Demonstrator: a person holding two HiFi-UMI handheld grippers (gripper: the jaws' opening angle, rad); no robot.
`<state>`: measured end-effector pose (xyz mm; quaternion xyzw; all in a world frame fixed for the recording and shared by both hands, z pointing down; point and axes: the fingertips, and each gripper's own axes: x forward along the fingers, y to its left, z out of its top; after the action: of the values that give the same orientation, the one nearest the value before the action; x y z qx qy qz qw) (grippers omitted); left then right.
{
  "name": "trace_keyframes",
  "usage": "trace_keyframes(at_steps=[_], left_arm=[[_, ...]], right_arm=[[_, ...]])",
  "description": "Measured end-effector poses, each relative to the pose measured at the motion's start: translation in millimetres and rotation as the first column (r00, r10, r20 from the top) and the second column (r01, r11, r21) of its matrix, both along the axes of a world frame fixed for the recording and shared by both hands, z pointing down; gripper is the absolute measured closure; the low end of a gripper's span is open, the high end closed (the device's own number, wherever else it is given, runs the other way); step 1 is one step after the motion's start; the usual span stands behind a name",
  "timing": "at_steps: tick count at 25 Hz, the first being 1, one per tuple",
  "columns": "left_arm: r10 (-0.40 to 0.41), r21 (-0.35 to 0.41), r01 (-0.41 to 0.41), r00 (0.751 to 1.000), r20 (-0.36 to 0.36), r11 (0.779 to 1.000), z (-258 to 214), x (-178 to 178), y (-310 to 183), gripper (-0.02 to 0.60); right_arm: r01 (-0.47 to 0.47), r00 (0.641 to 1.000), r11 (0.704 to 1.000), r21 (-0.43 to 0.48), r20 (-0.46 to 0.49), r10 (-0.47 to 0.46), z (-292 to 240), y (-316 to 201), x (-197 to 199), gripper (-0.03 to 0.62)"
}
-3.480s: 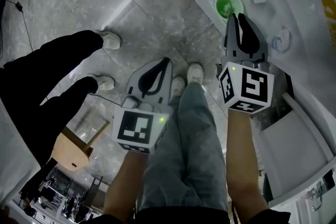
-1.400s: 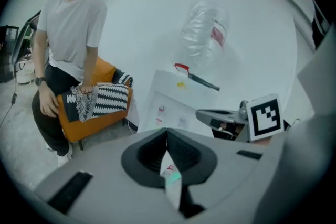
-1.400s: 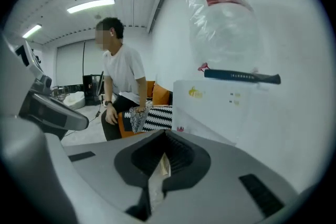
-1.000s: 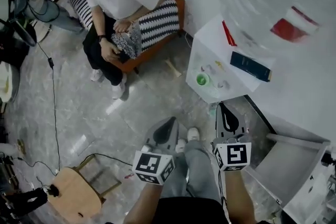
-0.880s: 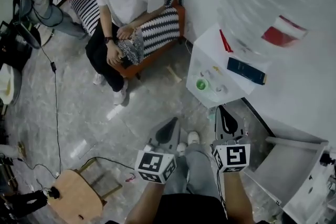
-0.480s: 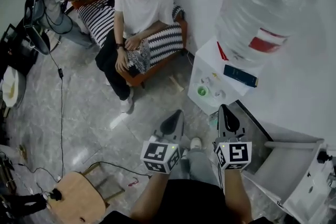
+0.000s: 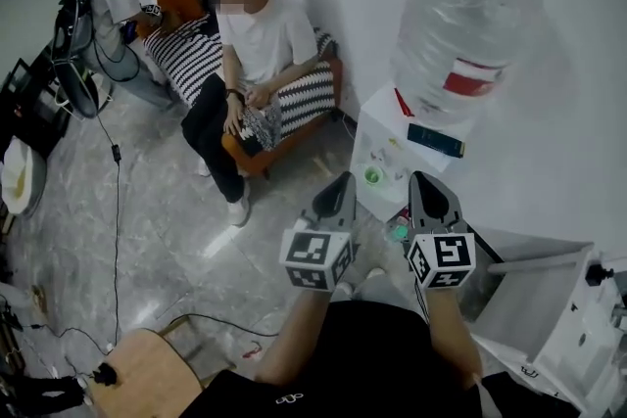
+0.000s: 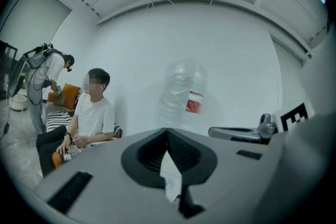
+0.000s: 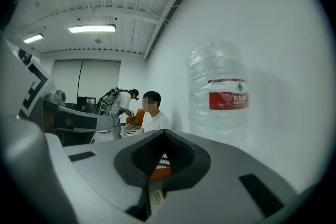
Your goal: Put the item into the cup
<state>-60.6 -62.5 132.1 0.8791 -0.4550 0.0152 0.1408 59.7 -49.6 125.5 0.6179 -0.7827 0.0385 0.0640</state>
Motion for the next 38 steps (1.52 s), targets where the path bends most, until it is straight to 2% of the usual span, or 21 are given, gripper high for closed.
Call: trace_keyframes(at_steps=[6,12,20,25,38], left_arm=[[0.013,0.113,-0.022,0.997,0.080,0.993,-31.3,12.3,1.8,0.569],[0.046,0.157,-0.061,0.994,0.098,0.986,-39.1,25.6,3.8,0.569],[0.031,0.156,-0.043,0.996,0.078,0.987,-34.0,28.2,0.9,0.569],[0.032,0.134,-0.046,0.994,0.105,0.990,-21.8,27.3,1.0,0.569],[0.026,0.114,-0.037,0.995,0.097,0.993,-12.3,23.8,3.9,0.568]], right_arm=[[0.006,1.000,0.999,0.038,0.030,-0.007,-20.3,-3.4,-13.1,0.583],[0.042,0.997,0.996,0.073,0.067,-0.047,-33.8,-3.1,-18.9,0.584],[0.074,0.994,0.996,0.054,0.078,-0.079,-22.3,-2.2,-21.7,0.585],[0.084,0.993,0.996,0.037,0.080,-0.087,-12.9,-3.4,-22.8,0.585],[0.091,0.993,0.996,0.026,0.070,-0.092,-7.1,1.1,-25.6,0.585]])
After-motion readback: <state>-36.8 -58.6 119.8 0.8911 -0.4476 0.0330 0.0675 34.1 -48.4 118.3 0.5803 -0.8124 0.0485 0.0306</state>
